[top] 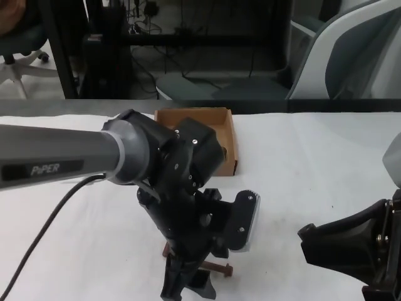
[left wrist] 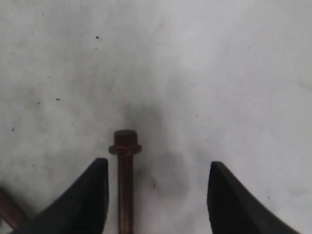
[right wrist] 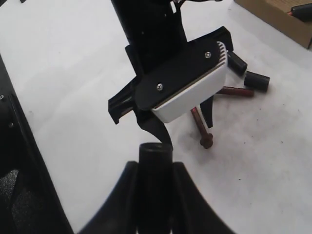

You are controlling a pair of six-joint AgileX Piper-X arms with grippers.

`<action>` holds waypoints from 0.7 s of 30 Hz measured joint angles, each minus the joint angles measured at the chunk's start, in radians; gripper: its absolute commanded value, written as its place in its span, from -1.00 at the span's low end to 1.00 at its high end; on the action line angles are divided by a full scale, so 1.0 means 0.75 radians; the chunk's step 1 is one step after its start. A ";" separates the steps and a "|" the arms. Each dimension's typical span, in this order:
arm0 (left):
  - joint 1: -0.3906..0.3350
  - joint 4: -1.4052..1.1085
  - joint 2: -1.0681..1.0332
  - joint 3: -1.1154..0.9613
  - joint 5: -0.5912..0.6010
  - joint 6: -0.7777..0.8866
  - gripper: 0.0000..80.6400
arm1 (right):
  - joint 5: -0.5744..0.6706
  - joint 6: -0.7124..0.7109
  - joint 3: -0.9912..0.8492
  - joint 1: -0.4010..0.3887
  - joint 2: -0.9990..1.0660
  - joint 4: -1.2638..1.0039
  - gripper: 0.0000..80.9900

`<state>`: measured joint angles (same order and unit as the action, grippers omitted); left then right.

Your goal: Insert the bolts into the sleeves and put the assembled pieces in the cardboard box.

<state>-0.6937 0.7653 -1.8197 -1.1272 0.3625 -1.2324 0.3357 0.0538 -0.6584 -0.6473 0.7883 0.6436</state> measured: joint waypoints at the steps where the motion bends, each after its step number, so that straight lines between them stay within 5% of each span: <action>1: 0.000 -0.006 -0.004 0.000 -0.002 -0.003 0.49 | 0.007 0.000 0.000 0.000 0.000 0.000 -0.99; 21: 0.000 -0.088 -0.030 -0.003 -0.051 -0.037 0.49 | 0.021 0.000 0.000 0.000 0.000 0.000 -0.99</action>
<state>-0.6937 0.6990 -1.8421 -1.1294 0.3244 -1.2600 0.3511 0.0538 -0.6584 -0.6473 0.7883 0.6436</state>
